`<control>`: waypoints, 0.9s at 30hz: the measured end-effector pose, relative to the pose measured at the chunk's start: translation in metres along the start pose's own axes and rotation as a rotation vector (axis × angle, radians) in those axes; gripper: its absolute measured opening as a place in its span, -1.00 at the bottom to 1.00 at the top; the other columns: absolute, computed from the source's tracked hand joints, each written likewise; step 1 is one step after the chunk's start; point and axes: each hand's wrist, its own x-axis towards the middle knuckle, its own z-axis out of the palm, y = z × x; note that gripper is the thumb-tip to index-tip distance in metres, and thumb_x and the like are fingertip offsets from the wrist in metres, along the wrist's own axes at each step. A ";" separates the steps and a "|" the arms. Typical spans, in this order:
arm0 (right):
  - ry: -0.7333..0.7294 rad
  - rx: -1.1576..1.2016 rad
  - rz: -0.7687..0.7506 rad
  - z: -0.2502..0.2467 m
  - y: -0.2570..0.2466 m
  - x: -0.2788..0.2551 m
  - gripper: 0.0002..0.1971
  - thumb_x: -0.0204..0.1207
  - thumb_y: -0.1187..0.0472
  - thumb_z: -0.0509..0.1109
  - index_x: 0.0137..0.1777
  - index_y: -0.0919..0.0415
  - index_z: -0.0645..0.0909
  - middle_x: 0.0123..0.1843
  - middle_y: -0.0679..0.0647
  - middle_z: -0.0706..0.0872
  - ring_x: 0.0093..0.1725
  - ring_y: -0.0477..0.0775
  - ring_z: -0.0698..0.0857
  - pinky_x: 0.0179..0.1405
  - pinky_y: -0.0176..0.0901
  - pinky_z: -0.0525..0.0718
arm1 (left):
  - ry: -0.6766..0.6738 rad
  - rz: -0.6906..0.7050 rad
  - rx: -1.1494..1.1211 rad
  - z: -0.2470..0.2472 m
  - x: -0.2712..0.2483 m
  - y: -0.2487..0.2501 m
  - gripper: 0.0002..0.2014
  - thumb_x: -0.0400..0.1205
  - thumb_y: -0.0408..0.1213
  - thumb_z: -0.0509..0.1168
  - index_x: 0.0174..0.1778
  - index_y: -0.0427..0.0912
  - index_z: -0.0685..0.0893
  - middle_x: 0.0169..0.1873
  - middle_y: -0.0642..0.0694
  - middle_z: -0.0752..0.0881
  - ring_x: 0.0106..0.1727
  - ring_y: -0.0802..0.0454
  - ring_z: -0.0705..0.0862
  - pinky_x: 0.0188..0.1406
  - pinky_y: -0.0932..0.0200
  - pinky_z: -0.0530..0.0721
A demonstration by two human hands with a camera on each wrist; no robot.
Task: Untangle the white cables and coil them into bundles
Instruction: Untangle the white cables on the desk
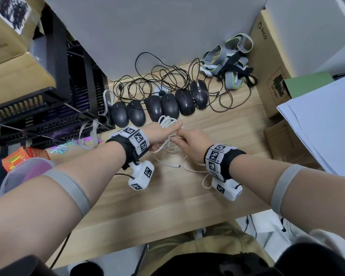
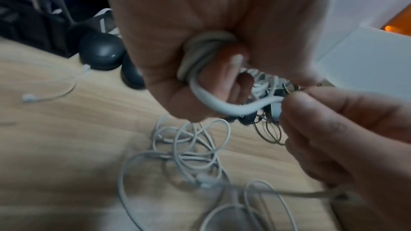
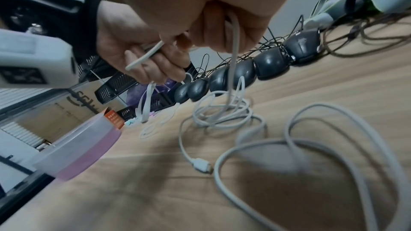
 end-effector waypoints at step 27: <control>0.137 0.257 0.457 -0.011 0.016 0.013 -0.67 0.74 0.00 0.06 -0.13 0.19 0.48 -0.21 0.12 0.63 -0.10 0.26 0.62 -0.15 -0.05 0.42 | -0.065 -0.021 -0.471 0.009 -0.003 0.008 -0.52 0.71 0.14 0.26 -0.43 -0.06 0.41 -0.70 0.05 0.37 -0.74 0.14 0.29 -0.69 0.35 0.33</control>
